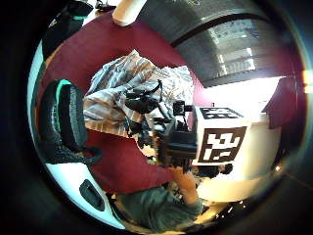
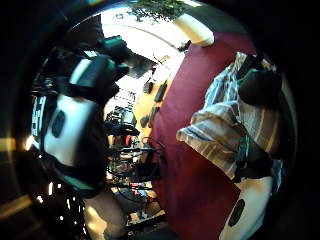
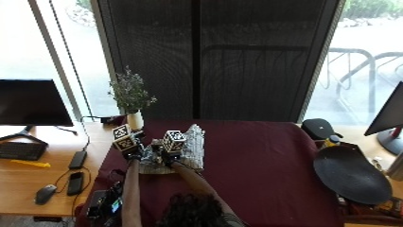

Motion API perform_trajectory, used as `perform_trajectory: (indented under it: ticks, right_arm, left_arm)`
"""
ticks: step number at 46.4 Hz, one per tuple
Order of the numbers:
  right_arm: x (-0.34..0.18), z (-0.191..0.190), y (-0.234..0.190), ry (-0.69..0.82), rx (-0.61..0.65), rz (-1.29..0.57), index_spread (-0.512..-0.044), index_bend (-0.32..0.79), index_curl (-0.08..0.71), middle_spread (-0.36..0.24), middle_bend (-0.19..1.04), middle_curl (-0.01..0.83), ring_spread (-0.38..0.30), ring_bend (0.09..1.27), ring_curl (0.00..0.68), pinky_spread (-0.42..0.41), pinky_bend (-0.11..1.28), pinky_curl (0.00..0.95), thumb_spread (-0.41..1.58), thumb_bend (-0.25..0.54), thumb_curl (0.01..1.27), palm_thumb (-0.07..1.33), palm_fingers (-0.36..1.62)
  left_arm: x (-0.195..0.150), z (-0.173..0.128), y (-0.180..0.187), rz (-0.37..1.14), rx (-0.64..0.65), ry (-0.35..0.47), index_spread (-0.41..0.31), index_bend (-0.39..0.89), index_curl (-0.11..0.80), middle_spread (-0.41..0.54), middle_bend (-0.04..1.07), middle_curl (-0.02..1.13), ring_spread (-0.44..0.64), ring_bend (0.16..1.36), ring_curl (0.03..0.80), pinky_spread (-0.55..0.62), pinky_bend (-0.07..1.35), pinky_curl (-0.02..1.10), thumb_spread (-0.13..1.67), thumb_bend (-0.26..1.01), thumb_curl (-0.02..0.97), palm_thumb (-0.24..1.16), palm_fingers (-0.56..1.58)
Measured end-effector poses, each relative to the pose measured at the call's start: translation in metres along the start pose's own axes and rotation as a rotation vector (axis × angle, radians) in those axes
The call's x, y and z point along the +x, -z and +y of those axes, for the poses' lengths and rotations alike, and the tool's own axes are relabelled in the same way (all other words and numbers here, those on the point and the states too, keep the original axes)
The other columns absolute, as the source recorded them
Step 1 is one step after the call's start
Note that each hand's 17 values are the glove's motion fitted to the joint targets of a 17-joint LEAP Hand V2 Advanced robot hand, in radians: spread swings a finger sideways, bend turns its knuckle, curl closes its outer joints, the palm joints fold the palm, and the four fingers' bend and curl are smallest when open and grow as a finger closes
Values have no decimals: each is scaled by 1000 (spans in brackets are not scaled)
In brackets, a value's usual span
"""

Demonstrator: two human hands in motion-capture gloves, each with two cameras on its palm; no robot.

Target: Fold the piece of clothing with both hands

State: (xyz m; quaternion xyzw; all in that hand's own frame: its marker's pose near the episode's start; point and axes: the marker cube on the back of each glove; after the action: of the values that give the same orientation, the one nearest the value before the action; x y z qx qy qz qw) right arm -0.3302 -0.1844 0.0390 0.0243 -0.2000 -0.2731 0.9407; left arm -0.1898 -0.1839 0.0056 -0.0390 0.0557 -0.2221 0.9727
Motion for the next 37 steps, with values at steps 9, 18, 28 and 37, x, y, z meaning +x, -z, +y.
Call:
perform_trajectory:
  ticks: [9, 18, 28, 37]
  right_arm:
    - [-3, 21, 20, 313, -239, -295, -306, -19, 211, -170, 17, 275, -240, 784, 487, -276, 892, 439, 770, -25, 630, 1080, 744]
    - [33, 49, 80, 173, -403, -78, -316, 199, 240, -119, 191, 271, -125, 606, 416, -41, 796, 392, 1060, -37, 552, 917, 538]
    - [131, 86, 172, -521, -540, 744, -318, 239, 313, -118, 204, 309, -51, 407, 350, 104, 618, 329, 1219, -29, 487, 803, 544]
    - [178, 110, 226, -538, -236, 994, -321, 231, 355, -103, 174, 317, 37, 265, 320, 194, 558, 316, 1282, -24, 441, 713, 428]
  left_arm:
    - [15, 20, 3, 33, -86, -35, -125, 146, 377, -64, 189, 415, 120, 446, 339, 219, 327, 391, 1548, 164, 281, 555, 526]
    - [44, 23, 10, 46, -7, -155, -124, 146, 373, -70, 190, 417, 119, 443, 338, 225, 321, 394, 1548, 161, 282, 554, 528]
    - [77, 25, -12, -114, -36, -199, -124, 143, 366, -77, 194, 423, 106, 450, 342, 235, 303, 394, 1525, 143, 283, 539, 535]
    - [110, 56, 5, -325, 69, -218, -124, 144, 364, -76, 193, 427, 104, 448, 342, 248, 285, 391, 1501, 117, 282, 516, 535]
